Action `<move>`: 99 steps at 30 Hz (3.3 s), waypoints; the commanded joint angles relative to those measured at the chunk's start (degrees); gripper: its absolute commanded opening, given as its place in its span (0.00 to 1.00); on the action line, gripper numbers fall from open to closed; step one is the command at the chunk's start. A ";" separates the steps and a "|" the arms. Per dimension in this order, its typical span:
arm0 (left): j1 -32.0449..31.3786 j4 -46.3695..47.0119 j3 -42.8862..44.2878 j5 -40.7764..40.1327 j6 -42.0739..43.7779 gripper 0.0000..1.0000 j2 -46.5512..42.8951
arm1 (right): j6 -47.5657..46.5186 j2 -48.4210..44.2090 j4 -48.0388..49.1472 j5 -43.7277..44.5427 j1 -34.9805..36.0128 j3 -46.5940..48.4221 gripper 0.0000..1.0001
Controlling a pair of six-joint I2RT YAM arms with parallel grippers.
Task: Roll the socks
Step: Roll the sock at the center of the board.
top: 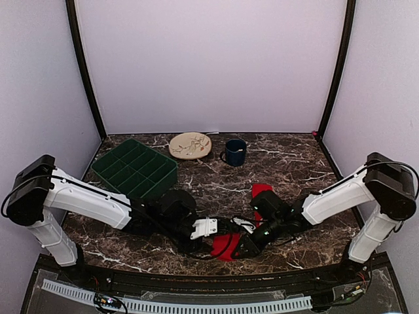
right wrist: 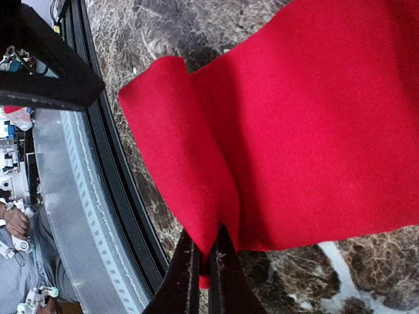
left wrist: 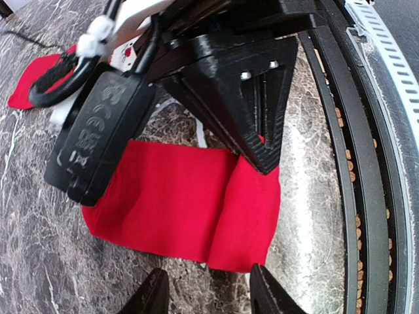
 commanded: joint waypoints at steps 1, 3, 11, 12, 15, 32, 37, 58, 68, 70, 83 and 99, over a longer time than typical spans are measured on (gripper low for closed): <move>-1.01 -0.03 0.48 0.03 3.15 0.44 -1.37 | 0.65 1.40 0.25 -2.91 -0.99 1.14 0.00; -1.53 -1.10 1.14 0.34 4.02 0.44 -0.93 | 0.64 1.68 0.06 -3.62 -1.21 1.29 0.00; -3.58 -4.04 4.13 -0.30 7.00 0.44 2.78 | -0.13 2.56 -0.84 -5.55 -1.84 2.17 0.00; -3.63 -4.22 4.45 -0.18 7.18 0.43 3.20 | -0.20 2.72 -0.98 -5.67 -1.84 2.23 0.00; -3.63 -5.51 5.81 -0.06 7.62 0.44 5.15 | -0.33 2.70 -1.17 -5.97 -1.93 2.38 0.00; -3.63 -8.34 9.36 -0.99 8.92 0.40 9.47 | -1.12 3.83 -2.54 -8.47 -2.52 3.13 0.00; -3.63 -9.07 9.70 0.11 9.00 0.29 9.66 | -1.35 3.93 -3.13 -8.85 -2.72 3.16 0.00; 0.93 -22.16 18.70 13.49 5.98 0.11 15.13 | 3.49 0.35 1.77 -7.40 -3.99 -1.32 0.30; 3.86 -29.02 22.99 20.59 4.27 0.10 18.66 | 9.39 -4.21 7.78 -3.39 -4.56 -6.42 0.38; 4.29 -30.44 24.07 21.46 4.12 0.11 19.55 | 10.46 -5.34 8.54 -1.88 -4.80 -7.39 0.39; 6.25 -36.40 28.21 28.44 2.82 0.12 23.02 | 14.60 -19.60 9.02 14.54 -5.20 -15.44 0.40; 8.96 -45.30 35.59 36.28 2.04 0.13 30.25 | 2.39 -28.61 -0.38 40.66 13.32 -13.14 0.41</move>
